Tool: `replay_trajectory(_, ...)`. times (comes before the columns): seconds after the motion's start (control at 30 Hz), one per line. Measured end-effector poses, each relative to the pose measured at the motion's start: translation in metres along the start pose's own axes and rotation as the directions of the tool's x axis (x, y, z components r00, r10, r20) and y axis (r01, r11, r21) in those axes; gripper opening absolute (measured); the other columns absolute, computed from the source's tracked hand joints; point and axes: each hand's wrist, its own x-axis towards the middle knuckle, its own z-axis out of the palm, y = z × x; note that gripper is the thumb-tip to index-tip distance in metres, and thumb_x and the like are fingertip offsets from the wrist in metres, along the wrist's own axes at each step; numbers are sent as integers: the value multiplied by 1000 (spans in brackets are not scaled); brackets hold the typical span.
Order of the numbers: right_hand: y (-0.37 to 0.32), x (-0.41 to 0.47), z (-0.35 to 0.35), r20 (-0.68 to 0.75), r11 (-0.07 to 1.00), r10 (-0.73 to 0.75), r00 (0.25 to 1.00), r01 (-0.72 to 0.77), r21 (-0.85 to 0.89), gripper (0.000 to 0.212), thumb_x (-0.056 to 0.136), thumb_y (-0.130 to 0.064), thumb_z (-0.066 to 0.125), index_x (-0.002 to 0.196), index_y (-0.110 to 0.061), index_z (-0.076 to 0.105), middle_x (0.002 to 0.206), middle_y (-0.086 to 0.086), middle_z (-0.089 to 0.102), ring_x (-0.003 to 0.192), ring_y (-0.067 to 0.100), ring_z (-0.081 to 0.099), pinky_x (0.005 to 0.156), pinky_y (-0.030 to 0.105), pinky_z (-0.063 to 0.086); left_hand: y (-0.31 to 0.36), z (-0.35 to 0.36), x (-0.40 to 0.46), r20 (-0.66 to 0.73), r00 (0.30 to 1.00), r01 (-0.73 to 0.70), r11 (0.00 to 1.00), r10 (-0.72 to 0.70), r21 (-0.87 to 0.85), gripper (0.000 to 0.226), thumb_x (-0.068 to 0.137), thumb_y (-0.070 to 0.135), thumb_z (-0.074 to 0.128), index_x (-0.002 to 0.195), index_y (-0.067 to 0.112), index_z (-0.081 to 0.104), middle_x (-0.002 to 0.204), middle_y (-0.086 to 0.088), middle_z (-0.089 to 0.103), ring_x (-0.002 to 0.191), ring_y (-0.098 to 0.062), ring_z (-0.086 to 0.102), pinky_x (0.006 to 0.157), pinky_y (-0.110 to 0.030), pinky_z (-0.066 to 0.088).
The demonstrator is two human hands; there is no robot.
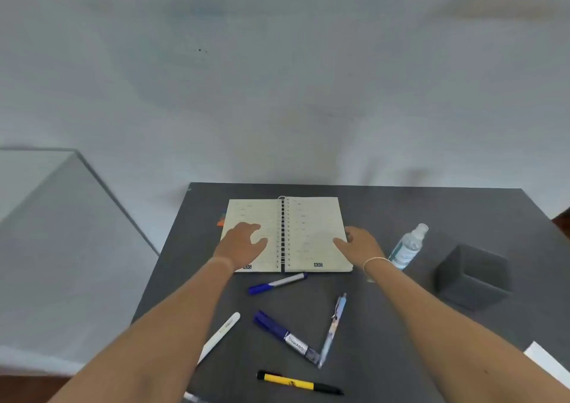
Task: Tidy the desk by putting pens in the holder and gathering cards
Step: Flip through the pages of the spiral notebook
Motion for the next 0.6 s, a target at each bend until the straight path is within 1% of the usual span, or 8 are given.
replay_trajectory(0.07, -2, 3, 1, -9, 999, 25, 1000, -25, 19, 53, 77, -45, 49, 123, -19, 57, 123, 11, 60, 97, 24, 59, 86, 35, 47, -4, 2, 5, -3, 1000, 15, 1000, -15, 26, 51, 91, 39, 49, 138, 22, 42, 148, 2, 37, 137, -18, 34, 112, -34, 30)
replay_trajectory(0.13, -3, 2, 3, 2, 998, 59, 998, -59, 28, 47, 78, -41, 52, 118, -18, 60, 119, 12, 60, 99, 29, 61, 88, 38, 49, -7, 6, 8, 13, 999, 40, 998, -40, 46, 51, 90, 38, 50, 138, 22, 42, 148, 2, 38, 136, -19, 34, 112, -34, 31)
replay_trajectory(0.2, -5, 2, 5, -1, 995, 88, 996, -88, 40, 43, 79, -37, 54, 116, -15, 60, 119, 12, 59, 100, 32, 62, 90, 43, 51, -8, 12, 10, 18, 998, 54, 997, -55, 60, 51, 90, 37, 50, 138, 21, 42, 147, 1, 38, 136, -20, 34, 111, -34, 31)
replay_trajectory(0.3, -1, 3, 9, 5, 988, 149, 989, -149, 39, 46, 81, -36, 54, 119, -10, 57, 124, 13, 53, 106, 33, 58, 93, 44, 50, -6, 18, 13, 21, 998, 58, 994, -60, 88, 51, 90, 36, 50, 139, 21, 41, 147, 0, 37, 135, -22, 33, 111, -34, 31)
replay_trajectory(0.37, 2, 4, 12, 8, 983, 175, 985, -175, 53, 48, 80, -37, 53, 119, -8, 56, 124, 13, 54, 106, 33, 58, 92, 43, 50, -5, 22, 14, 30, 997, 61, 992, -65, 109, 52, 91, 36, 49, 139, 21, 40, 147, 1, 36, 135, -22, 32, 111, -35, 32)
replay_trajectory(0.5, 2, 7, 13, 12, 980, 168, 986, -168, 104, 37, 79, -33, 52, 106, -13, 65, 114, 13, 60, 98, 31, 61, 82, 38, 50, -3, 28, 14, 53, 995, 74, 982, -85, 174, 52, 90, 36, 47, 140, 22, 39, 147, 0, 35, 135, -23, 31, 110, -36, 32)
replay_trajectory(0.6, -1, 6, 13, 14, 975, 166, 986, -166, 145, 29, 80, -30, 51, 98, -15, 67, 113, 14, 61, 93, 30, 61, 72, 32, 45, -4, 30, 15, 47, 995, 82, 979, -93, 185, 51, 90, 37, 48, 139, 23, 40, 147, 1, 37, 135, -24, 31, 110, -37, 33)
